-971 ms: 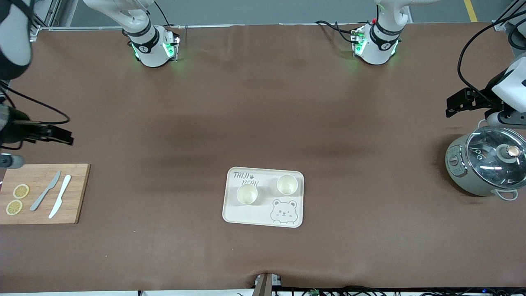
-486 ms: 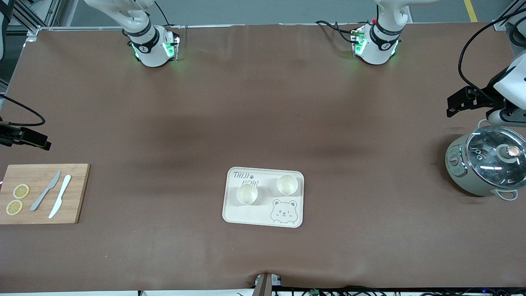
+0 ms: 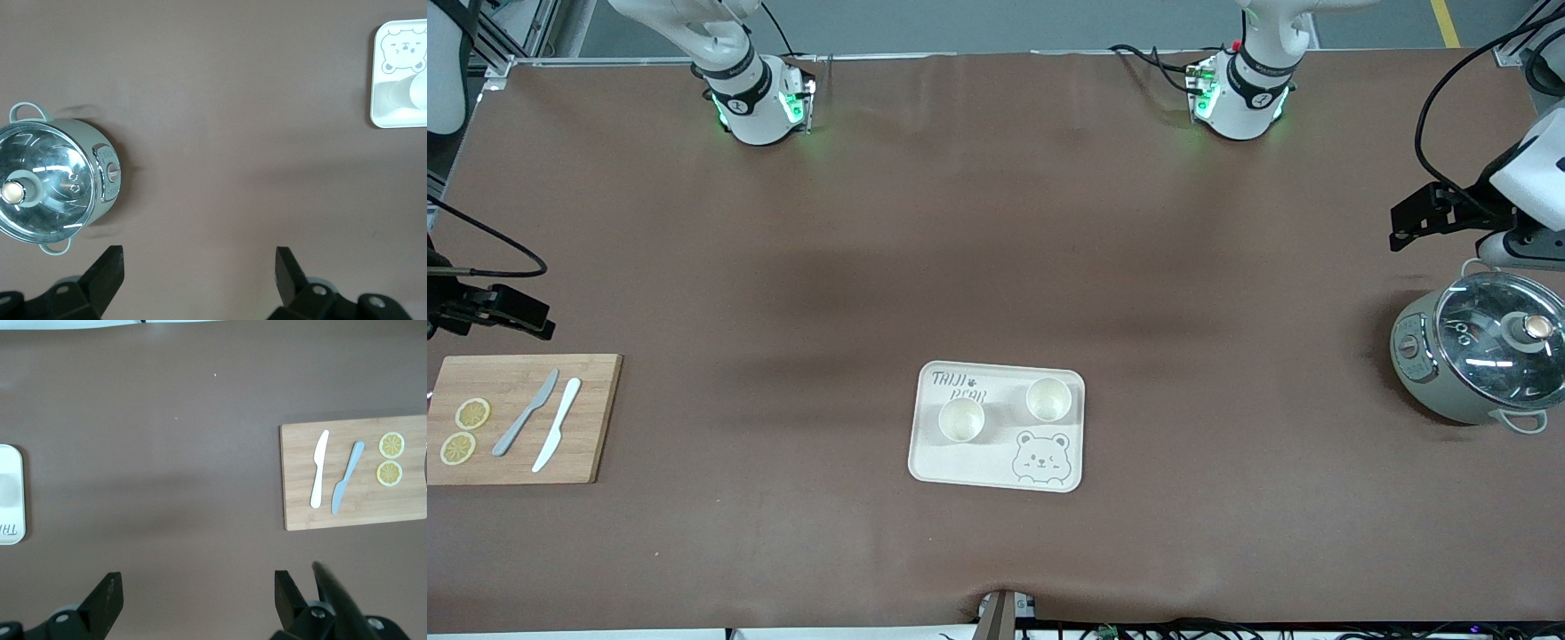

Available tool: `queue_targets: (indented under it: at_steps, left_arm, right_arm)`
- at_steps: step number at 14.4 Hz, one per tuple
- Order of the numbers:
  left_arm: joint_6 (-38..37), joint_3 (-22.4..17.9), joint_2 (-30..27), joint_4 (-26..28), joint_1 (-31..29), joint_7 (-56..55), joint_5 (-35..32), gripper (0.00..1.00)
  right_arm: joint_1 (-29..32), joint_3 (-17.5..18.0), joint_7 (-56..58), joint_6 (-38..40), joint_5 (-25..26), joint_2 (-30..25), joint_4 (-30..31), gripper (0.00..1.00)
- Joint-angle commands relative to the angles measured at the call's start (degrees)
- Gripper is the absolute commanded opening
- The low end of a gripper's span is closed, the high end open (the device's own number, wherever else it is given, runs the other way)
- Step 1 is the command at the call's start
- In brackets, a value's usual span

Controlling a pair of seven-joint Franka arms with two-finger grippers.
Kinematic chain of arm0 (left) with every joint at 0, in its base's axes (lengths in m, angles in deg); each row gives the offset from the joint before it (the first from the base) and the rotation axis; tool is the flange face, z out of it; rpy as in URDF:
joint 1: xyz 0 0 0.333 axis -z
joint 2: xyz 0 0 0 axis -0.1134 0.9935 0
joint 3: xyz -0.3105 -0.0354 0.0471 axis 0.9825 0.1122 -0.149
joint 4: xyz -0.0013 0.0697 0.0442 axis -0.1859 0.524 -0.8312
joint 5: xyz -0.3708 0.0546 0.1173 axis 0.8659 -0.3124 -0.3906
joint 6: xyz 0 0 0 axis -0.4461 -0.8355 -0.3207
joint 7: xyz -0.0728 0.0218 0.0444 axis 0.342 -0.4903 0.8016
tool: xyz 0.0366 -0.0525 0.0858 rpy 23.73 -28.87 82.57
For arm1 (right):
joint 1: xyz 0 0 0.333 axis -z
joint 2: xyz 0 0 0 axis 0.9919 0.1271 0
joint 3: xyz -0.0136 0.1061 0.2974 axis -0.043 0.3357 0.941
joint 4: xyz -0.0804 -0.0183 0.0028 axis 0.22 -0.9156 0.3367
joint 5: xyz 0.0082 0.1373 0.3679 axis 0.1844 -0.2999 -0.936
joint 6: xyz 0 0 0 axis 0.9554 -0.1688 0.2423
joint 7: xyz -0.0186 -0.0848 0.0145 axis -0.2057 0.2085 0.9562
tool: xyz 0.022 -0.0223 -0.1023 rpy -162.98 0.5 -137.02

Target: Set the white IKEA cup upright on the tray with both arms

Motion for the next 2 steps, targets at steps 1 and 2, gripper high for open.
queue_targets:
  at_steps: [1,2]
  left_arm:
    - [0.1,0.28,-0.69,-0.05,-0.02,-0.01,-0.36,1.0]
    - [0.1,0.28,-0.69,-0.04,-0.02,-0.01,-0.36,1.0]
  right_arm:
    - [0.4,0.14,0.16,-0.74,-0.92,-0.14,-0.05,1.0]
    - [0.48,0.14,0.16,-0.74,-1.01,-0.14,0.03,1.0]
